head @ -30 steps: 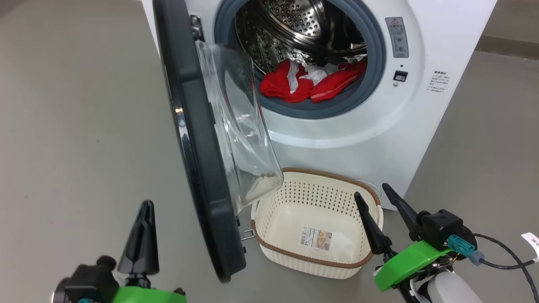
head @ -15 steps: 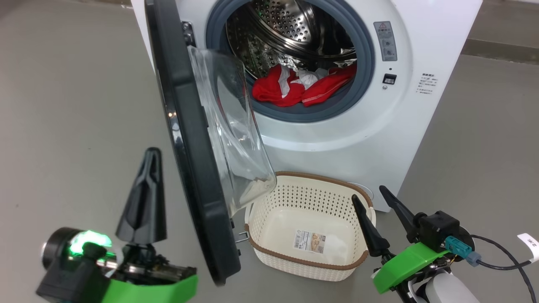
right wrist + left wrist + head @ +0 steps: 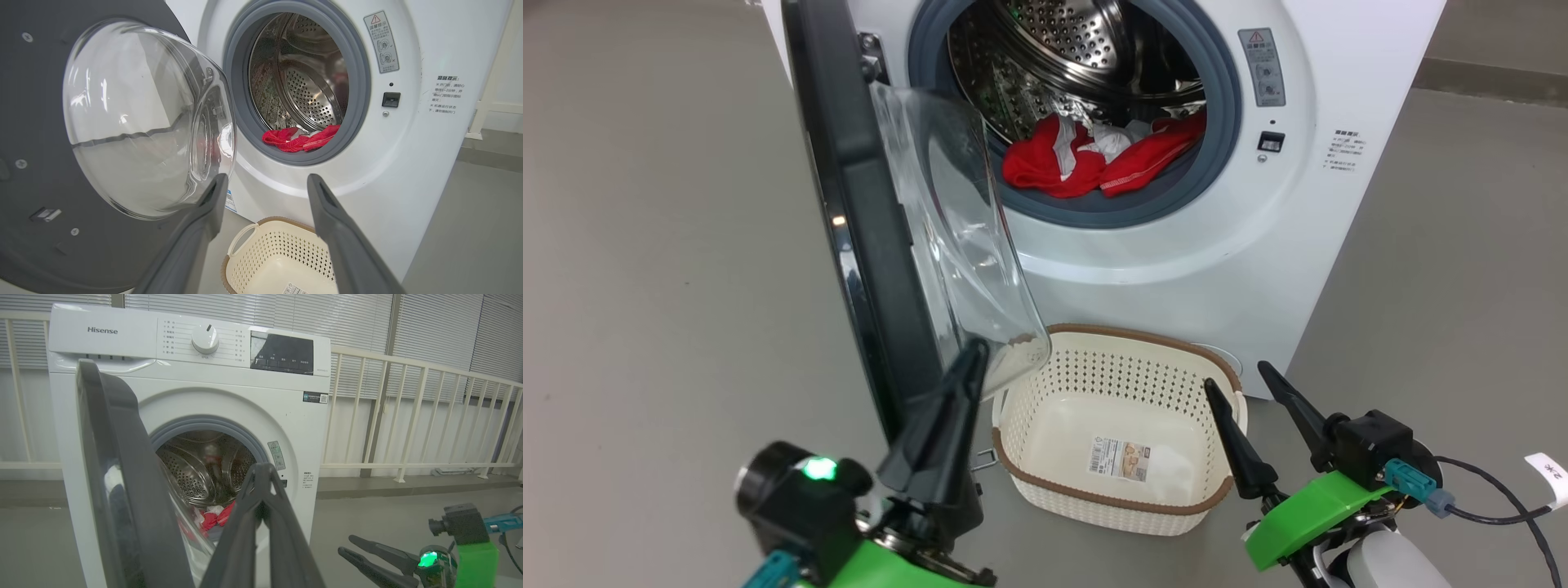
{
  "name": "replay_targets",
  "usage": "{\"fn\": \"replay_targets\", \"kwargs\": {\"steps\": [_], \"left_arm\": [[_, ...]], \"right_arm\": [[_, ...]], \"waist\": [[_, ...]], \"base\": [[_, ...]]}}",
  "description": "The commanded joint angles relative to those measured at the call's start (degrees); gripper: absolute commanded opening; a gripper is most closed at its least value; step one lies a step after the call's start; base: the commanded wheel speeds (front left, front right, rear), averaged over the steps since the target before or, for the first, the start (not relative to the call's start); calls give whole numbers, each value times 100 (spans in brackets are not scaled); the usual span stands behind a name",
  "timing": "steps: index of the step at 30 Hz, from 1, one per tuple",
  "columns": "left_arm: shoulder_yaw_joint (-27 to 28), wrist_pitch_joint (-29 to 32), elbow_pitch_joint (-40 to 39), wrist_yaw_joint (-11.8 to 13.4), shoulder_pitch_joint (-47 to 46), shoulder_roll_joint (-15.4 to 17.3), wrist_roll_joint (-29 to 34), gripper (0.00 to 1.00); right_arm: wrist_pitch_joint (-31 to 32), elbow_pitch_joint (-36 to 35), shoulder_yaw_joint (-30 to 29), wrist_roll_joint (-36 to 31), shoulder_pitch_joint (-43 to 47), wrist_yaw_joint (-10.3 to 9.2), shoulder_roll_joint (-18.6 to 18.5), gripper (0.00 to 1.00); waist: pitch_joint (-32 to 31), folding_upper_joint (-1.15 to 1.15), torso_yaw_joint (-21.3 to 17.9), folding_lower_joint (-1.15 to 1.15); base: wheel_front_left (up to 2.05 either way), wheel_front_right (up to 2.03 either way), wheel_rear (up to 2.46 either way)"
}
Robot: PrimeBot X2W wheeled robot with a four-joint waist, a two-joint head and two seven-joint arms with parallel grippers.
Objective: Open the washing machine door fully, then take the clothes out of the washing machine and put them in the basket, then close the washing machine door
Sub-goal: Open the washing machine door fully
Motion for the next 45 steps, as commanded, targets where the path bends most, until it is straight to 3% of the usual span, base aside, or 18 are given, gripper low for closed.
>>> {"fn": "replay_targets", "kwargs": {"steps": [1, 7, 20, 34, 45], "left_arm": [[101, 90, -26, -62, -221, 42, -98, 0], [-66, 357, 485, -110, -171, 1, -323, 0], [137, 406, 1097, 230, -171, 37, -339, 0], [492, 363, 959, 714, -2, 119, -329, 0], [782, 331, 784, 955, 198, 265, -371, 0]], "right_arm": [[-52, -123, 139, 33, -71, 19, 28, 100], [-52, -107, 153, 40, -124, 19, 28, 100], [-52, -74, 116, 96, -126, 19, 28, 100], [-52, -83, 64, 58, -97, 19, 28, 100], [-52, -66, 77, 25, -111, 19, 28, 100]], "waist": [[20, 0, -5, 0], [80, 0, -25, 0], [184, 0, 20, 0], [261, 0, 226, 0], [317, 0, 448, 0]], "base": [[0, 0, 0], [0, 0, 0], [0, 0, 0], [0, 0, 0], [0, 0, 0]]}}
